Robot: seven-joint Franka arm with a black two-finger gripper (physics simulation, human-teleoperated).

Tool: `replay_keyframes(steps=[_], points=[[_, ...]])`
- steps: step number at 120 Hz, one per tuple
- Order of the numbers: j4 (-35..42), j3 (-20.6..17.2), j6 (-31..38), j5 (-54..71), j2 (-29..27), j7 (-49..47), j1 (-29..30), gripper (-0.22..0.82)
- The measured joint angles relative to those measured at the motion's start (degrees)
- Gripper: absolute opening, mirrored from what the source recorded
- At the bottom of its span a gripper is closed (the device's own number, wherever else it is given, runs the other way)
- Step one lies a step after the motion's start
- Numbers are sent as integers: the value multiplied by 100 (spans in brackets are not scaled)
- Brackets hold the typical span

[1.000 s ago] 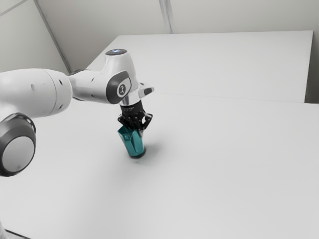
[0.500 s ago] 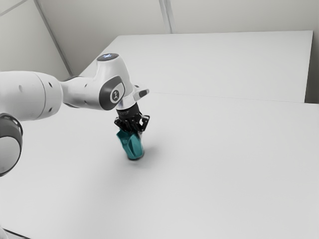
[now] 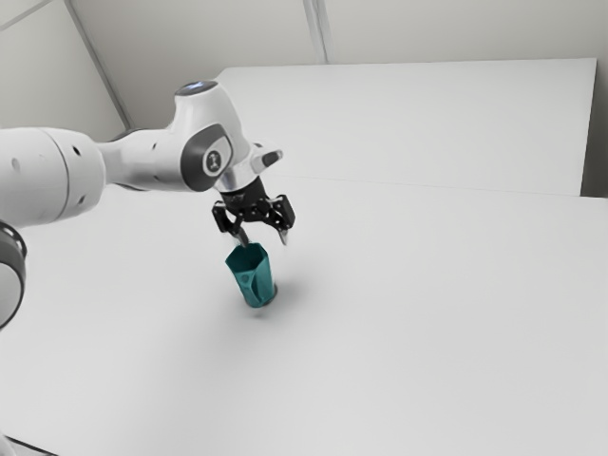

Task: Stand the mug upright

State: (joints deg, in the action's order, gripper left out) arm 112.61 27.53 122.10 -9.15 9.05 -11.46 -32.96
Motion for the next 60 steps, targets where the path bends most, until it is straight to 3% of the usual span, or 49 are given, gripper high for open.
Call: replay_keyframes(steps=[19,29,43,49,60], points=[[-352,-166,-428,260,-545,317,121,57],[-772,-1031,-816,567,-723,595,996,58],[-1657,-2524,-1562,865,-721,986,2502,59],[-1981,-2768,-1861,928,-718,1138,2740,59],[-2384,-2893,-2327,993,-715,1384,2838,60]])
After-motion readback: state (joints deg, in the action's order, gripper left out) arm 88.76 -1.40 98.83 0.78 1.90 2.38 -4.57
